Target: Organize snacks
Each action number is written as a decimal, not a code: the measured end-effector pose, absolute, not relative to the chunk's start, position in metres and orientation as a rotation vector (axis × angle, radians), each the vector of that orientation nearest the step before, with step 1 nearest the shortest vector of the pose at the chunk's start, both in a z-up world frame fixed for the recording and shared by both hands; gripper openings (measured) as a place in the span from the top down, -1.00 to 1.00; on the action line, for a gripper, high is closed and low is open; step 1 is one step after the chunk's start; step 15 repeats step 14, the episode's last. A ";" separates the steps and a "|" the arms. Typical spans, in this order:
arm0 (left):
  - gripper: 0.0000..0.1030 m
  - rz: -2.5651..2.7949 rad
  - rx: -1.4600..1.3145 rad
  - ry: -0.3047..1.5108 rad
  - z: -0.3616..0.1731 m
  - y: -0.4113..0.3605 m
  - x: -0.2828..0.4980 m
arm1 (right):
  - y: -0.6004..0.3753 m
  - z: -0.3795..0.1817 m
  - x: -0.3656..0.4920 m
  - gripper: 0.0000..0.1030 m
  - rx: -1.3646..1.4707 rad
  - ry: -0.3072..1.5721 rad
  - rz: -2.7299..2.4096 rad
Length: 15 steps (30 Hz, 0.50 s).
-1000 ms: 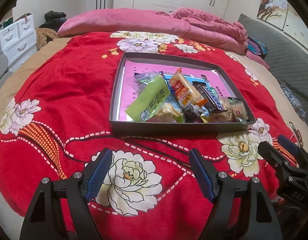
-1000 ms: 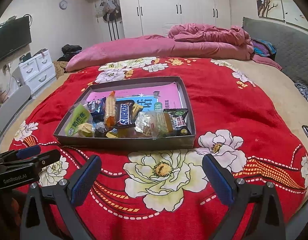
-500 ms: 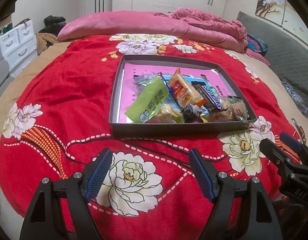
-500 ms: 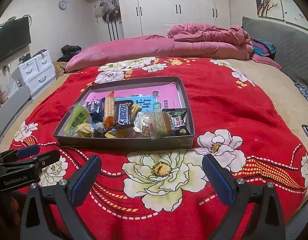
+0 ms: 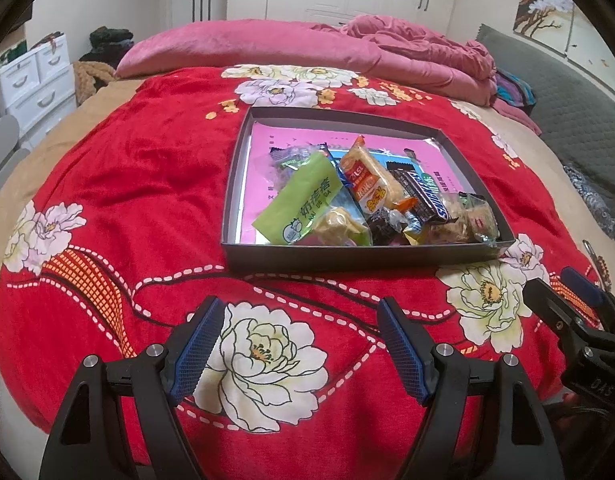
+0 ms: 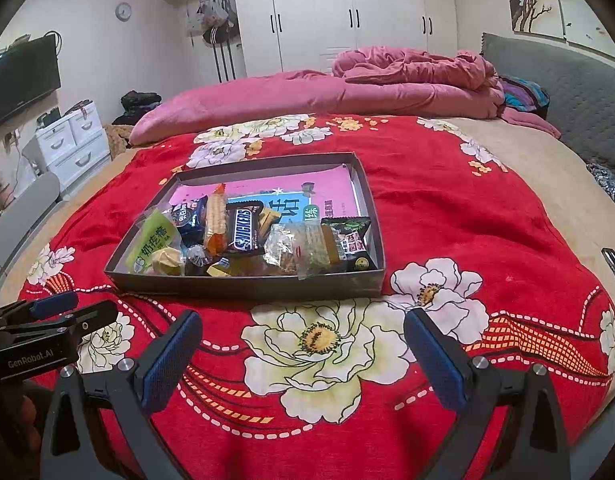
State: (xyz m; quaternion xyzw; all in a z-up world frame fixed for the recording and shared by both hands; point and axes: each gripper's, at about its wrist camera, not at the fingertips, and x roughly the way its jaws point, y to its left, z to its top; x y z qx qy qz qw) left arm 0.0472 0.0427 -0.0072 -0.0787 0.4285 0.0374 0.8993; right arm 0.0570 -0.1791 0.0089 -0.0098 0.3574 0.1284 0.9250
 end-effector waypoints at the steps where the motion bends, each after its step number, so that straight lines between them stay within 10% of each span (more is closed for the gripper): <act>1: -0.55 0.075 -0.164 0.888 -0.007 0.043 0.047 | -0.179 0.009 0.057 -0.97 -0.020 0.733 0.263; 15: -0.55 0.117 -0.254 0.770 0.019 0.073 0.050 | -0.206 0.003 0.075 -0.97 0.057 0.750 0.204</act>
